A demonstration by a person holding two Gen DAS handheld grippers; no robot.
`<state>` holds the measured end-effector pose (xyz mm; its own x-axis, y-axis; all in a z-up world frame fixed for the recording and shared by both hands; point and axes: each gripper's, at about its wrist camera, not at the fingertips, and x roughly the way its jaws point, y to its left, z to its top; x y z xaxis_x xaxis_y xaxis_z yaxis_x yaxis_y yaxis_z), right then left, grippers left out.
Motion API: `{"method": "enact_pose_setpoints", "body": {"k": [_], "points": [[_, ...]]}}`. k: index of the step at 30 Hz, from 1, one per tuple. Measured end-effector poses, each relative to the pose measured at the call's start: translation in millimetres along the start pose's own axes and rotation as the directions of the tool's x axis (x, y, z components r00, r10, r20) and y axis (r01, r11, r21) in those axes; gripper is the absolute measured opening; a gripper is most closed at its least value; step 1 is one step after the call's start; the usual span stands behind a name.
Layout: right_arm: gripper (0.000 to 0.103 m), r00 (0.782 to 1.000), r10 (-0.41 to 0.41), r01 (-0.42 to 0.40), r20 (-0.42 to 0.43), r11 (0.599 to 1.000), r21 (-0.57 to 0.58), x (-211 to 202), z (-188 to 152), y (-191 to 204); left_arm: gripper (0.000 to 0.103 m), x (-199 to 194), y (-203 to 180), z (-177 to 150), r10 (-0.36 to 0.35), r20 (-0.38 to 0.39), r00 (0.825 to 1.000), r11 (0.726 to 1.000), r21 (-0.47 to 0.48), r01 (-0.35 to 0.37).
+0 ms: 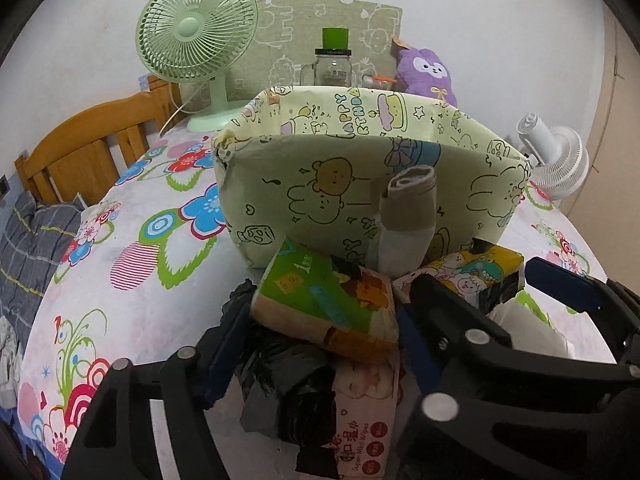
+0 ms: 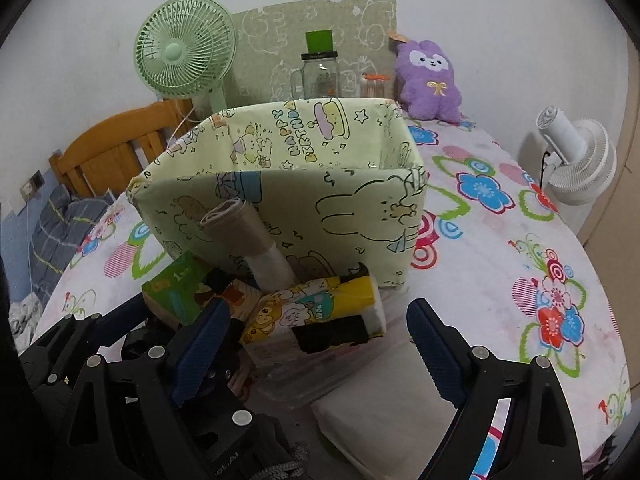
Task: Organize soft objects
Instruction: 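Lower the right tool onto the yellow snack packet and close it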
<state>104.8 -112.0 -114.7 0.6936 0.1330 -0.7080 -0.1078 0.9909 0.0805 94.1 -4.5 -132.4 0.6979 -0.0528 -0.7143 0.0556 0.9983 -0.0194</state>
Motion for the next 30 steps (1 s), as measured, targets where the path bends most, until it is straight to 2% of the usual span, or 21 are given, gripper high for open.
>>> {"method": "enact_pose_setpoints", "body": {"k": [4, 17, 18, 19, 20, 25, 30], "points": [[0.091, 1.0, 0.002, -0.002, -0.011, 1.0, -0.001, 6, 0, 3, 0.069, 1, 2, -1, -0.003, -0.003, 1.0, 1.0, 0.003, 0.003], [0.08, 1.0, 0.004, -0.004, -0.022, 1.0, 0.018, 10, -2, 5, 0.068, 2, 2, -2, -0.008, -0.004, 1.0, 1.0, 0.006, 0.008], [0.077, 1.0, 0.005, -0.005, -0.021, 1.0, 0.021, 9, -2, 5, 0.067, 2, 2, -2, -0.001, -0.007, 1.0, 1.0, 0.007, 0.001], [0.064, 1.0, -0.006, 0.007, -0.013, 1.0, 0.024, 8, -2, 5, 0.067, 1, 1, -2, 0.008, -0.002, 1.0, 1.0, 0.01, -0.008], [0.058, 0.999, -0.038, 0.038, -0.006, 0.999, 0.018, 6, -2, 5, 0.067, 1, 1, -2, 0.007, 0.0, 1.0, 1.0, 0.008, -0.007], [0.057, 0.999, -0.04, 0.041, -0.019, 0.999, 0.036, 7, -3, -2, 0.066, 0, 0, -2, 0.011, -0.002, 1.0, 1.0, 0.01, -0.011], [0.047, 0.999, -0.04, 0.041, -0.014, 0.998, 0.037, 4, -3, -3, 0.065, -3, 0, -2, 0.02, 0.002, 1.0, 1.0, 0.008, -0.02]]}}
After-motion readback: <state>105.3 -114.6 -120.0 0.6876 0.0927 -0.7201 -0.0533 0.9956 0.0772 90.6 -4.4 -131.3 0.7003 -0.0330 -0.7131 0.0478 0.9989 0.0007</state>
